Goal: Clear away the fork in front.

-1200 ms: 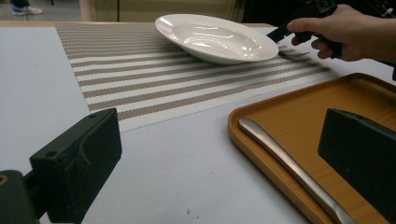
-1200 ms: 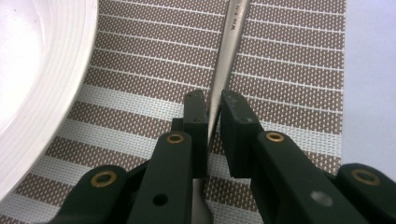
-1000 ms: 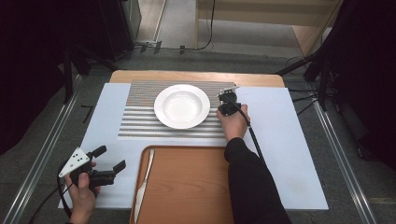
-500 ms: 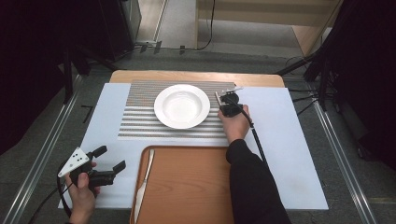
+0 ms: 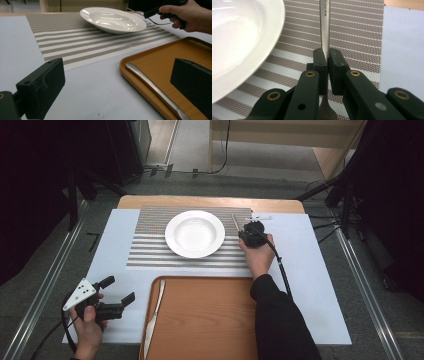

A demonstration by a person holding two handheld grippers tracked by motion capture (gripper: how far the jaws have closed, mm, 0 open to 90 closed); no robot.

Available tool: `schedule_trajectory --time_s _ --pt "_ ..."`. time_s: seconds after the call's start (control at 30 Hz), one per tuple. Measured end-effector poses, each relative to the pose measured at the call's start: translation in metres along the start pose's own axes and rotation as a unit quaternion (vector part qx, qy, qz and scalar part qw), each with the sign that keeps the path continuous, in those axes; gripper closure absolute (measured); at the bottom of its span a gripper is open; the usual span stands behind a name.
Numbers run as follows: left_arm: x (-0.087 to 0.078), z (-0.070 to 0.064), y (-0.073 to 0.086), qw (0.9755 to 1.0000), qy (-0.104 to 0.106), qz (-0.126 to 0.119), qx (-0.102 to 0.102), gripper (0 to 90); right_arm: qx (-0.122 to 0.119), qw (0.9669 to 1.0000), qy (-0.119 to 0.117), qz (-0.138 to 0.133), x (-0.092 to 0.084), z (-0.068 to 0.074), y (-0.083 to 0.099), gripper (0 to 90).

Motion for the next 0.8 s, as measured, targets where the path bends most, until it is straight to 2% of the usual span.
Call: schedule_trajectory --time_s 0.13,0.23,0.57,0.67,0.8 --pt "0.001 -0.002 -0.001 0.9999 -0.005 0.005 0.009 0.0 -0.006 0.9999 -0.008 -0.013 -0.008 0.001 0.002 84.1" --pt "0.000 -0.003 -0.003 1.0000 0.000 0.001 0.006 0.0 -0.006 0.9996 -0.014 -0.023 -0.014 0.000 0.003 84.1" --pt "0.007 -0.016 -0.013 0.9997 0.011 0.008 0.019 0.0 -0.010 0.9983 -0.030 -0.050 -0.037 -0.004 0.014 84.1" --pt "0.007 -0.022 -0.021 0.9996 0.028 0.000 0.008 0.0 -0.014 0.9977 -0.036 -0.055 -0.043 -0.005 0.020 84.0" --pt "0.008 -0.034 -0.030 0.9991 0.041 0.000 0.014 0.0 -0.015 0.9971 -0.040 -0.063 -0.052 -0.005 0.026 84.0"
Point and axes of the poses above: each handheld gripper's, and its own axes: x roughly forward along the jaws, y roughly out of its underside, z roughly to its left, the point moved 7 cm from there along x, roughly forward along the jaws, and after that the axes turned 6 degrees about z, right-handed, at the moved point
